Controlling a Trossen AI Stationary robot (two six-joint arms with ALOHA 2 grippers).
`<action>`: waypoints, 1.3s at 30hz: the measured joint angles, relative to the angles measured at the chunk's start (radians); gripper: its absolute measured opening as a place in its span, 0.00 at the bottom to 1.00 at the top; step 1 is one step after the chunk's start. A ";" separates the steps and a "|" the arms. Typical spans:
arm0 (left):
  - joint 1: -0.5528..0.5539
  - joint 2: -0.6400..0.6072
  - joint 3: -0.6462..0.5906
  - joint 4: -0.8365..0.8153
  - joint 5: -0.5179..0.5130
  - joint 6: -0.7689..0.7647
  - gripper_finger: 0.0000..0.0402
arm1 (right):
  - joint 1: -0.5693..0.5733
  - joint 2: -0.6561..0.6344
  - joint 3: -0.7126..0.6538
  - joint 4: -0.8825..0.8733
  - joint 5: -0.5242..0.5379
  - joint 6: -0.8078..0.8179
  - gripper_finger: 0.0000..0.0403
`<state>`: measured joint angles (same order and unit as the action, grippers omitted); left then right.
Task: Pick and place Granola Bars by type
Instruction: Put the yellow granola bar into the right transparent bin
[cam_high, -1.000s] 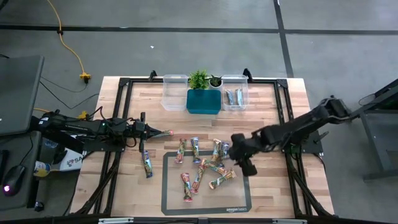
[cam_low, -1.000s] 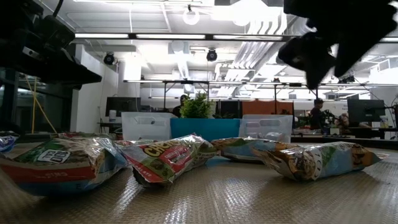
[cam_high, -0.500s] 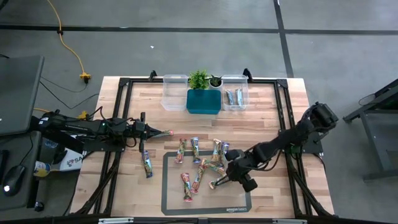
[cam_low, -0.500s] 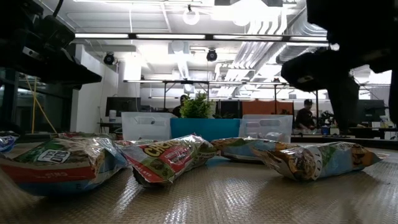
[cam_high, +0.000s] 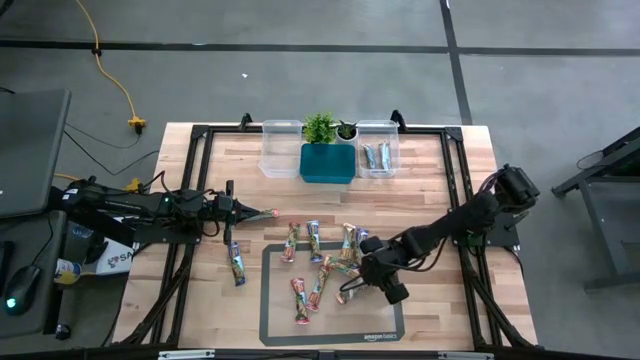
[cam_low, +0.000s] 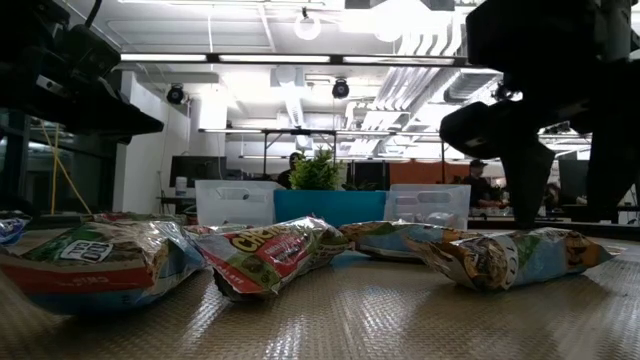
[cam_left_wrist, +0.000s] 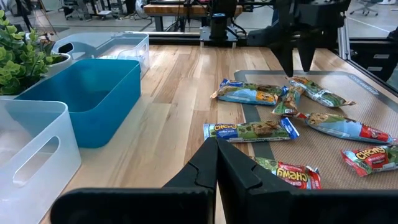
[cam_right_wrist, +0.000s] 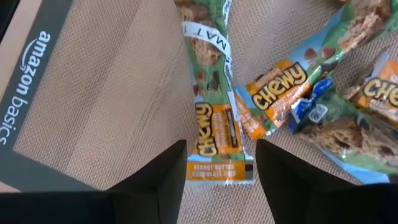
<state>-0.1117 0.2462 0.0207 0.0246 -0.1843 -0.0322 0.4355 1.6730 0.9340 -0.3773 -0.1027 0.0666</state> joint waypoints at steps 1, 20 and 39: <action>0.000 0.000 0.000 0.000 0.000 0.000 0.00 | -0.003 0.003 0.000 0.008 -0.001 0.000 0.46; 0.000 0.000 0.000 0.000 0.000 0.000 0.00 | 0.017 0.108 0.003 0.058 0.045 0.059 0.51; 0.000 0.000 0.000 0.000 0.000 0.000 0.00 | 0.128 0.109 0.003 0.018 0.046 0.440 0.34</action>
<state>-0.1117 0.2462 0.0208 0.0250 -0.1842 -0.0322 0.5639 1.7821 0.9367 -0.3596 -0.0569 0.5068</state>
